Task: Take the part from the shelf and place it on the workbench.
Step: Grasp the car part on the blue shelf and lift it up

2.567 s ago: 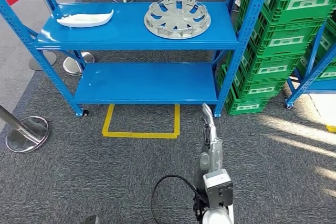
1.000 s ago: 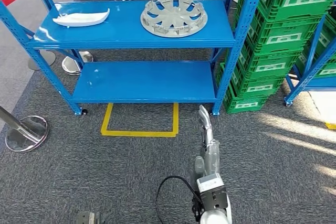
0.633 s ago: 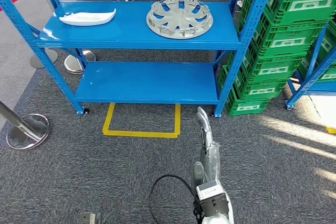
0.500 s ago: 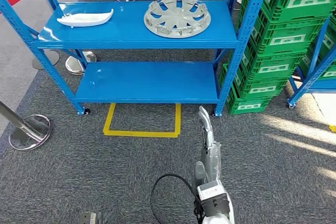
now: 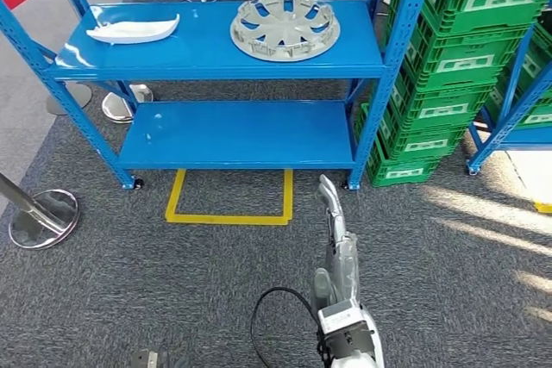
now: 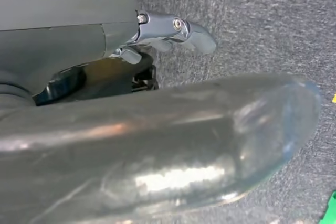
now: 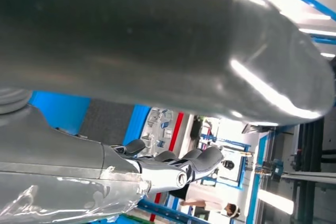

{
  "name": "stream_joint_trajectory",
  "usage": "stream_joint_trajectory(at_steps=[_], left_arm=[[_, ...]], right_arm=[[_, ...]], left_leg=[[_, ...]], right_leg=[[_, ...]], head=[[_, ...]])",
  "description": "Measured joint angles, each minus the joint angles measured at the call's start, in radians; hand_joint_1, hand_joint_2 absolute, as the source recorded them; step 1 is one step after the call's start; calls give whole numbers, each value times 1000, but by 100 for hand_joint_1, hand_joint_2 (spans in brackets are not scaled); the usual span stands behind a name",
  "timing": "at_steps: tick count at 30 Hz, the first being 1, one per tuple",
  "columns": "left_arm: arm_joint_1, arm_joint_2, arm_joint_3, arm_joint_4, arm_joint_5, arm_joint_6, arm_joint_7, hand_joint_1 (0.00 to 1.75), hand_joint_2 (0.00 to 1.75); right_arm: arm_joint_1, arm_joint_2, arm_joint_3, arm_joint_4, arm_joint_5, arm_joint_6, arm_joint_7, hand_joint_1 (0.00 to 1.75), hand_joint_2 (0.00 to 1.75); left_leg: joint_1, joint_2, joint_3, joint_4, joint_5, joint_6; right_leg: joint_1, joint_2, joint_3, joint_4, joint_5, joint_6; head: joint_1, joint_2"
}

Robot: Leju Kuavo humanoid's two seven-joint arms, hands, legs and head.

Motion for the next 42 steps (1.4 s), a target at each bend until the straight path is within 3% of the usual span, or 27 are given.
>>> stream_joint_trajectory(at_steps=[2,4,7,8,9,10,12,14,17,19,22,23,24,25,27,29,31,34,36,38,39,40,42], left_arm=[[2,0,1,0,6,-13,4,0,0],[3,0,2,0,9,-18,5,0,0],[3,0,3,0,14,-25,5,0,0],[5,0,4,0,18,-29,5,0,0],[6,0,5,0,23,-34,6,0,0],[7,0,6,0,27,-38,9,0,0],[7,0,9,0,30,-41,20,0,0],[6,1,13,0,30,-40,31,0,0],[5,1,20,0,24,-16,43,0,0],[3,1,22,0,18,-3,47,0,0],[1,3,25,0,20,-22,43,0,0],[1,3,26,0,23,-34,40,0,0],[2,4,27,0,25,-44,37,0,0],[2,5,28,0,26,-51,36,0,0],[2,6,28,0,26,-56,34,0,0],[1,7,28,0,24,-57,34,0,0],[0,7,29,0,24,-56,34,0,0],[3,6,30,0,24,-61,32,0,0],[4,6,30,0,24,-67,31,0,0],[6,7,30,0,24,-72,31,0,0],[8,7,30,0,24,-74,32,0,0],[9,7,30,0,24,-75,32,0,0],[11,6,31,0,24,-76,32,0,0]], right_arm=[[0,0,0,-3,5,-4,-1,0,0],[0,0,0,-7,7,-6,-2,0,0],[1,0,0,-8,12,-8,-3,0,0],[2,-1,0,-8,16,-9,-3,0,0],[3,-1,0,-8,20,-12,-3,0,0],[4,-2,0,-8,25,-14,-3,0,0],[5,-3,0,-9,33,-19,-3,0,0],[6,-4,1,-12,40,-24,-3,0,0],[7,-4,2,-16,48,-29,-3,0,0],[7,-4,2,-20,54,-29,-3,0,0],[7,-4,3,-24,60,-30,-2,0,0],[7,-4,3,-24,61,-30,-2,0,0],[7,-4,3,-24,61,-30,-1,0,0],[7,-4,3,-24,62,-30,-1,0,0],[7,-4,3,-24,63,-30,-1,0,0],[7,-4,3,-25,64,-30,-1,0,0],[7,-4,2,-26,66,-31,-2,0,0],[6,-4,2,-31,71,-33,-3,0,0],[6,-5,2,-33,72,-36,-4,0,0],[9,-6,2,-33,72,-38,-5,0,0],[10,-6,1,-33,72,-39,-5,0,0],[10,-7,1,-33,72,-40,-6,0,0],[11,-7,1,-33,72,-41,-6,0,0]], left_leg=[[1,-1,0,-6,3,10],[4,0,3,-11,8,23],[4,0,4,-13,-3,35],[3,-1,7,-13,-10,37],[3,-1,11,-13,-15,38],[3,-1,19,-12,-17,36],[3,-1,36,-10,-21,27],[0,-3,42,-5,-26,16],[-1,-3,38,-6,-28,1],[0,-2,25,21,-50,-9],[1,-1,-70,200,-130,-19],[1,-1,-104,257,-143,-20],[1,-1,-125,285,-138,-20],[1,-1,-127,274,-113,-18],[1,1,-79,159,-32,-12],[0,4,-25,43,9,-5],[-2,5,-9,5,1,5],[1,2,3,-4,-13,25],[2,1,17,-8,-26,36],[1,1,34,-8,-42,41],[0,1,47,-7,-52,42],[0,0,62,-7,-63,41],[0,-2,98,-8,-88,38]], right_leg=[[-2,0,1,-4,1,11],[-3,-2,-15,31,-26,22],[-4,-4,-104,217,-112,30],[-5,-4,-131,268,-123,32],[-5,-5,-140,283,-114,33],[-5,-5,-128,257,-88,33],[-7,-5,-62,127,-17,32],[-8,-4,-10,25,11,26],[-6,0,-5,6,4,9],[-9,-1,-2,2,2,-3],[-10,-5,1,-1,-3,-14],[-10,-5,2,-1,-6,-16],[-10,-4,4,-1,-10,-18],[-10,-3,9,-1,-14,-18],[-10,-1,22,-2,-22,-14],[-6,0,30,-1,-29,-4],[-1,1,32,-5,-33,6],[-3,-3,27,11,-49,22],[-4,-5,-24,112,-88,27],[-3,-5,-113,253,-126,29],[-3,-5,-145,291,-120,30],[-3,-5,-160,291,-91,29],[-4,-6,-136,180,13,26]], head=[[0,0],[5,0],[13,0],[13,0],[14,0],[14,0],[14,0],[15,0],[12,0],[8,0],[1,0],[1,0],[1,0],[1,0],[0,0],[-1,0],[-1,0],[4,0],[8,0],[9,0],[9,0],[9,0],[11,0]])
